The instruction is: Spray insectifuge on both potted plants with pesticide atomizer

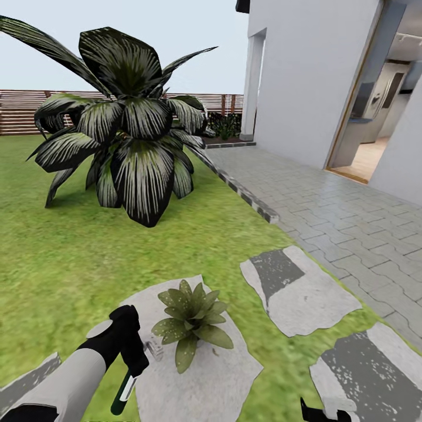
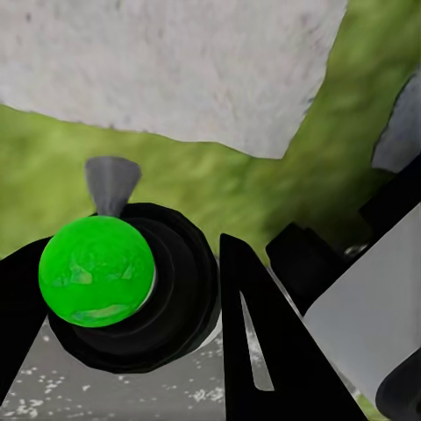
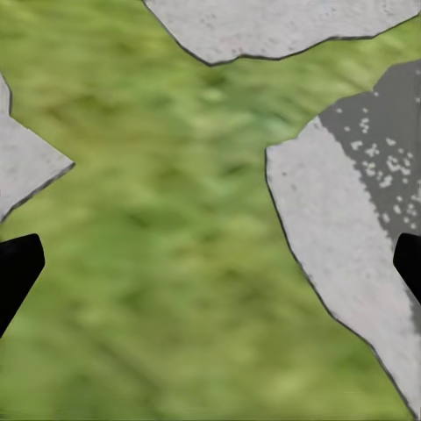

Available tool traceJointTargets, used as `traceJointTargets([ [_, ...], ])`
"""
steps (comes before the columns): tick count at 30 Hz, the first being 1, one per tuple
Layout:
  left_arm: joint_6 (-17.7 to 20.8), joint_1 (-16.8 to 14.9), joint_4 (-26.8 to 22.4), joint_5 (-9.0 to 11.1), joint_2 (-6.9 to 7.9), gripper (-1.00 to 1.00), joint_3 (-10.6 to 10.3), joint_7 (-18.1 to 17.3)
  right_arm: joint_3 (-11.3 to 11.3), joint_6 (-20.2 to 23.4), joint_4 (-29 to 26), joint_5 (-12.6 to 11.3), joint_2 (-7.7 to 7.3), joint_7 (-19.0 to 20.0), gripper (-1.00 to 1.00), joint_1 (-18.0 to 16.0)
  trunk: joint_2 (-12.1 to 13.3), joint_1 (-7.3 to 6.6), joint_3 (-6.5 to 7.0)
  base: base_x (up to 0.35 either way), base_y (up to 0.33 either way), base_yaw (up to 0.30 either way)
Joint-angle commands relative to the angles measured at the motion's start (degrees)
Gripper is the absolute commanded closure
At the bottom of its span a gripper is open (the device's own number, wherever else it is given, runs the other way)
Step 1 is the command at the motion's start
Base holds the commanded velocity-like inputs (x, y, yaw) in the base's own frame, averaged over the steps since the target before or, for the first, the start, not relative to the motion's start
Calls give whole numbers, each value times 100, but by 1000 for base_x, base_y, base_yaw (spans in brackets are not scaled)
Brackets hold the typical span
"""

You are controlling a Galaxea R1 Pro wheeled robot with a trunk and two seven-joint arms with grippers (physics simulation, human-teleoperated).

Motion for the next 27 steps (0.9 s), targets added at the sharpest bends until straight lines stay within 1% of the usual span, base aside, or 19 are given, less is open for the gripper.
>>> traceJointTargets([
  [1, 49, -3, -8, -13, 4, 100, -28, -36, 9, -21, 3, -49, 1, 17, -100, -2, -2, -1, -5, 0, 0, 213],
  [11, 49, -3, -8, -13, -3, 100, -28, -36, 13, -21, 3, -49, 1, 21, -100, -2, -2, -1, -5, 3, 0, 270],
  [16, 49, -3, -8, 56, -4, 100, -28, -36, 12, -21, 3, -49, 1, 23, -100, -2, -2, -1, -5, 178, -121, 277],
  [19, 49, -3, -8, 64, -5, 100, -30, -36, 10, -21, 3, -49, 1, 23, -100, -2, -2, -1, -5, 220, -190, 271],
  [22, 49, -3, -8, 66, -5, 100, -31, -36, 7, -21, 3, -49, 1, 20, -100, -2, -2, -1, -5, 142, -236, 95],
  [27, 49, -3, -12, 66, -5, 100, -30, -36, 6, -21, 3, -49, 1, 19, -100, -2, -2, -1, -5, 3, -265, 11],
])
